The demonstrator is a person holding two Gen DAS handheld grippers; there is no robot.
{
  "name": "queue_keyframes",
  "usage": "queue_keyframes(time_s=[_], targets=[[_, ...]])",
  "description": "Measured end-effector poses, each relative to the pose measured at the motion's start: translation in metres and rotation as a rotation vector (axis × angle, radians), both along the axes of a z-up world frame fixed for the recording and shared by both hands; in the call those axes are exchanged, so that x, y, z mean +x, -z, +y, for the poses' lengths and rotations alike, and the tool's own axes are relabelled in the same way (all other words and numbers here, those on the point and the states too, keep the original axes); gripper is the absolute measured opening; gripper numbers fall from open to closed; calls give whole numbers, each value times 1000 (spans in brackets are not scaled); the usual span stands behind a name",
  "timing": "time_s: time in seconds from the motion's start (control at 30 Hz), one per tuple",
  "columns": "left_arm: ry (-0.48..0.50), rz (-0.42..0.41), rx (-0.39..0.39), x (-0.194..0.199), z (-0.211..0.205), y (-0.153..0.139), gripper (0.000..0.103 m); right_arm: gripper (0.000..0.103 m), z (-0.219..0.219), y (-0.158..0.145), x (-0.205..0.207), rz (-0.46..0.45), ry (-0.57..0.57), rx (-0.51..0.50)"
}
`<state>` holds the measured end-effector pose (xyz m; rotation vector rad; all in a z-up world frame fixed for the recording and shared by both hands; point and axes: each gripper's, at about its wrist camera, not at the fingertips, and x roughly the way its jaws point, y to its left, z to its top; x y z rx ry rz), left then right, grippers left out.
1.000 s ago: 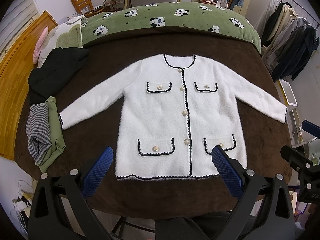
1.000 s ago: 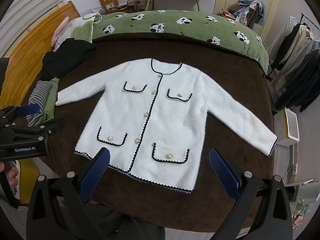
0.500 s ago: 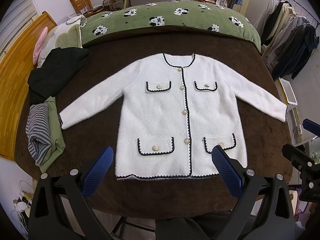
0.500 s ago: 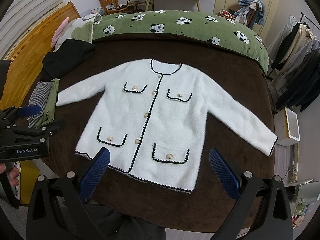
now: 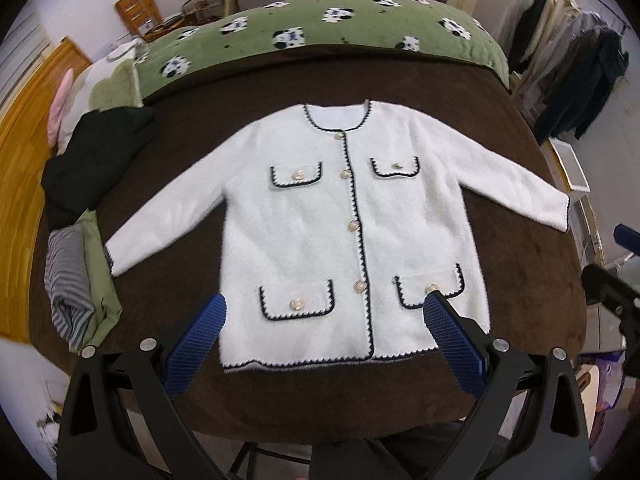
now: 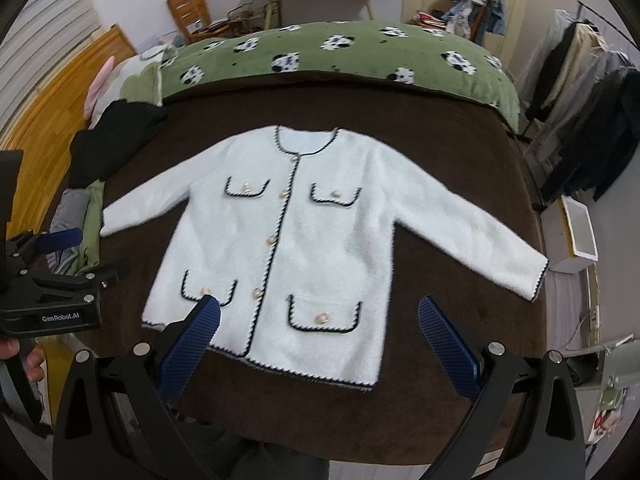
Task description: Fold large clothes
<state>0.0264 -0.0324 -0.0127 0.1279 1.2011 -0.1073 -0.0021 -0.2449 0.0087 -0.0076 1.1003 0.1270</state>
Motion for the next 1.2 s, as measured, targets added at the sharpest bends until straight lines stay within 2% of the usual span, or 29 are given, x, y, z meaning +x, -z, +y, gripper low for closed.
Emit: queue_keyframes(time_s=[0.37,0.53,0.7,0.8,0.93,1.03,1.2], targets=[[148,-17,-9,72,-74,3,97,97,-73,-5,39,-21,153,11],[203,2,-3,115,-117,30,97,97,-110,17,60,10,242,38],[254,31,7,152,-167,84,97,97,-154,56,78,30,347,51],[272,31,-8,173,-193,121,97,97,-187,96,88,50,414,102],[283,48,-26,206,-226,177,97,97,-215,142,98,48,449,114],[280,45,-32,229,-243,220,97,97,-240,183,102,35,507,109],[260,40,-17,254,-254,282,97,97,-281,227,92,-14,633,119]])
